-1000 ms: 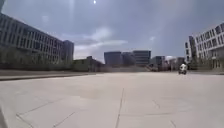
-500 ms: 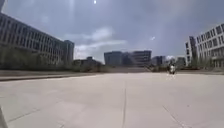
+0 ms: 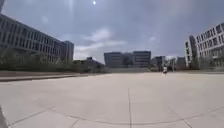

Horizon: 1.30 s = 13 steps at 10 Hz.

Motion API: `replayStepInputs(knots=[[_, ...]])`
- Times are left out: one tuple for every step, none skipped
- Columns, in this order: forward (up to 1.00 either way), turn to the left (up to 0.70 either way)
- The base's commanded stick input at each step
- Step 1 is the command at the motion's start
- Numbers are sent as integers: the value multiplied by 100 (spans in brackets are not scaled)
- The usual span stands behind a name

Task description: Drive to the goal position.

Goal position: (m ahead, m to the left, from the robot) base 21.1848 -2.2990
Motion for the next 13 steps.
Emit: replayStepInputs(knots=[[100,2],[100,0],[100,0],[100,0],[100,0],[100,0],[100,0],[100,-2],[100,-20],[100,-25],[100,-15],[100,0],[100,0]])
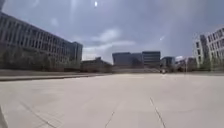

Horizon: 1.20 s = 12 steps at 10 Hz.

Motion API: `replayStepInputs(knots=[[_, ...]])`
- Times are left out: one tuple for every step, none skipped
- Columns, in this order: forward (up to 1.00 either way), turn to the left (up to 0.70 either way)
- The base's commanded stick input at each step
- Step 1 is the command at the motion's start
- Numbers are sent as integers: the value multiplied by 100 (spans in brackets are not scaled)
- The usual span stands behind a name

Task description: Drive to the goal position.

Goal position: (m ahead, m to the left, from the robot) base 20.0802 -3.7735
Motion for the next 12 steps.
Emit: replayStepInputs(knots=[[100,0],[100,0],[100,0],[100,0],[100,0],[100,0],[100,0],[100,0],[100,0],[100,0],[100,-2],[100,-25]])
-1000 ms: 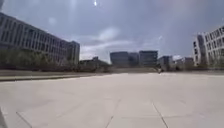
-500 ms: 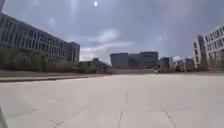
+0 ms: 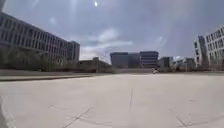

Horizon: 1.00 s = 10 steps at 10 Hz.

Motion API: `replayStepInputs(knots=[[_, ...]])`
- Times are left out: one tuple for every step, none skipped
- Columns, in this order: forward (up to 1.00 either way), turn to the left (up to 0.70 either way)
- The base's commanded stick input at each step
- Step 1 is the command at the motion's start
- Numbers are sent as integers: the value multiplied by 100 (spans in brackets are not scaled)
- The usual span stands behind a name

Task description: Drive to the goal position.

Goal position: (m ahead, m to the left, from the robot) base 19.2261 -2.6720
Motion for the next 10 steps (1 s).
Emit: replayStepInputs(knots=[[100,-26],[100,-5],[100,0],[100,0],[100,0],[100,0],[100,0],[100,0],[100,0],[100,0]])
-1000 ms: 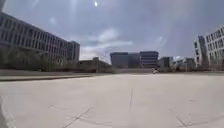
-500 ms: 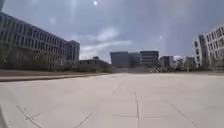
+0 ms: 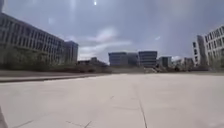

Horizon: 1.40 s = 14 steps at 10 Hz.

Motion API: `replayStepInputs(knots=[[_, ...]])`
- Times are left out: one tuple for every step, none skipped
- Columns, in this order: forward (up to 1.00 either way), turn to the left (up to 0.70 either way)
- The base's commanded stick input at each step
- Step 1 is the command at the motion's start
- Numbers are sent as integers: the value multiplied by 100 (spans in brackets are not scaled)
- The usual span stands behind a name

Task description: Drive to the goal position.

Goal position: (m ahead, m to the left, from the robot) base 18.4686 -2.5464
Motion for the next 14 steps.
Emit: replayStepInputs(knots=[[100,0],[100,0],[100,0],[100,-1],[100,-12],[100,-32],[100,-15],[100,0],[100,0],[100,0],[100,-1],[100,-3],[100,-36],[100,-11]])
